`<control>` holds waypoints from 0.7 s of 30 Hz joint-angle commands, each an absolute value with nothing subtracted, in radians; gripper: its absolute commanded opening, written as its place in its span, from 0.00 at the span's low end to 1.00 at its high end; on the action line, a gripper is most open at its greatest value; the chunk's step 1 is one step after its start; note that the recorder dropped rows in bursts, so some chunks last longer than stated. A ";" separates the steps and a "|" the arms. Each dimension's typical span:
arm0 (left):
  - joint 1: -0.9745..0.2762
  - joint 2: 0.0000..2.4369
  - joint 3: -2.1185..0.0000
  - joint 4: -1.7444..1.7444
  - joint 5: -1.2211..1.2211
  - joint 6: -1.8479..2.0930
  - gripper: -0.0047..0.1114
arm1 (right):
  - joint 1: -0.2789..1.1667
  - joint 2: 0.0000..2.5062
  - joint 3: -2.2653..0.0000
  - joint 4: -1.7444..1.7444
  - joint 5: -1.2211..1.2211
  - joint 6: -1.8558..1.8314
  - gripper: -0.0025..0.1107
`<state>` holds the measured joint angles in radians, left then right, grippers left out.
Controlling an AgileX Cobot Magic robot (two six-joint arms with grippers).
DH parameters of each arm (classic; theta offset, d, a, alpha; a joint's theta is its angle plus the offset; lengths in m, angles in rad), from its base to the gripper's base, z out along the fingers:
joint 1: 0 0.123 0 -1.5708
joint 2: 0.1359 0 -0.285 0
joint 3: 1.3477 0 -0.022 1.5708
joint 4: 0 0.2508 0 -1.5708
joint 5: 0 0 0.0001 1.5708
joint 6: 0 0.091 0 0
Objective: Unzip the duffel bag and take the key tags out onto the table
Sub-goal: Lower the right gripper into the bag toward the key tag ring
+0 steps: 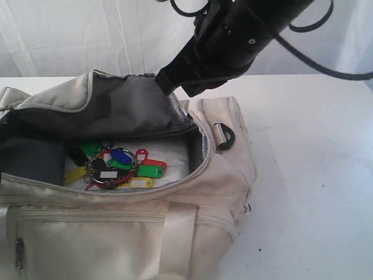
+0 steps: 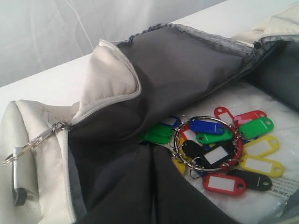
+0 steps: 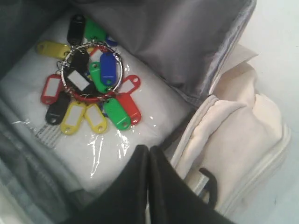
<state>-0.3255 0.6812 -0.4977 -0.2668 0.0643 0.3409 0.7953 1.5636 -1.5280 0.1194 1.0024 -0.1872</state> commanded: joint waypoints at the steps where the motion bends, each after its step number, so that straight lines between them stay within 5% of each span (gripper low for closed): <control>1: -0.322 0.675 -0.497 -0.283 0.047 0.310 0.04 | 0.777 1.686 -1.578 0.204 0.960 -0.263 0.02; 12: -0.322 0.675 -0.497 -0.283 0.055 0.257 0.04 | 0.779 1.889 -1.585 0.543 0.927 -0.524 0.03; 15: -0.322 0.675 -0.497 -0.283 0.055 0.257 0.04 | 0.779 1.918 -1.585 0.543 0.900 -0.524 0.14; 21: -0.322 0.675 -0.497 -0.283 0.059 0.257 0.04 | 0.821 1.947 -1.585 0.539 0.729 -0.541 0.51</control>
